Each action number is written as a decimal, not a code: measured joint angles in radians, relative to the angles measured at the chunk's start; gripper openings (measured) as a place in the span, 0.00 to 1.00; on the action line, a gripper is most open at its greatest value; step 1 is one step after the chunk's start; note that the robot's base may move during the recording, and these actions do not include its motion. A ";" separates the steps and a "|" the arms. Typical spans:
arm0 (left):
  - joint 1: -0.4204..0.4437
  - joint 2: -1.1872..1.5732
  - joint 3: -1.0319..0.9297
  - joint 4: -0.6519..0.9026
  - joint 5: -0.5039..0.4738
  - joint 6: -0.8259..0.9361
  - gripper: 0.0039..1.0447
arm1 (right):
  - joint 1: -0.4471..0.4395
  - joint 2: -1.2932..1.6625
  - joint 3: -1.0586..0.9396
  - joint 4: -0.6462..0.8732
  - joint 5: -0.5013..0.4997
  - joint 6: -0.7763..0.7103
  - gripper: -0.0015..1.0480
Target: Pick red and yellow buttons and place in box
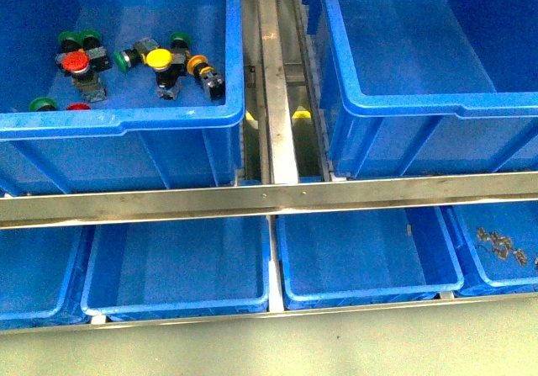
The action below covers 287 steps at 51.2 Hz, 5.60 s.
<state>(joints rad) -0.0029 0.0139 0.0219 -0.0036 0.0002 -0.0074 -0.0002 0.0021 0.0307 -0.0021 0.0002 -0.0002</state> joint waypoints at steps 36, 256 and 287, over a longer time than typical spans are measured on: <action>0.000 0.000 0.000 0.000 0.000 0.000 0.92 | 0.000 0.000 0.000 0.000 0.000 0.000 0.93; -0.229 2.600 1.880 0.061 -0.382 -0.042 0.92 | 0.000 0.000 0.000 0.000 0.000 0.000 0.93; -0.225 2.617 1.893 0.097 -0.354 -0.088 0.32 | 0.000 0.000 0.000 0.000 0.000 0.000 0.93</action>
<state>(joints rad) -0.2279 2.6312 1.9144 0.0937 -0.3542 -0.0952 -0.0002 0.0021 0.0307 -0.0021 0.0002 -0.0002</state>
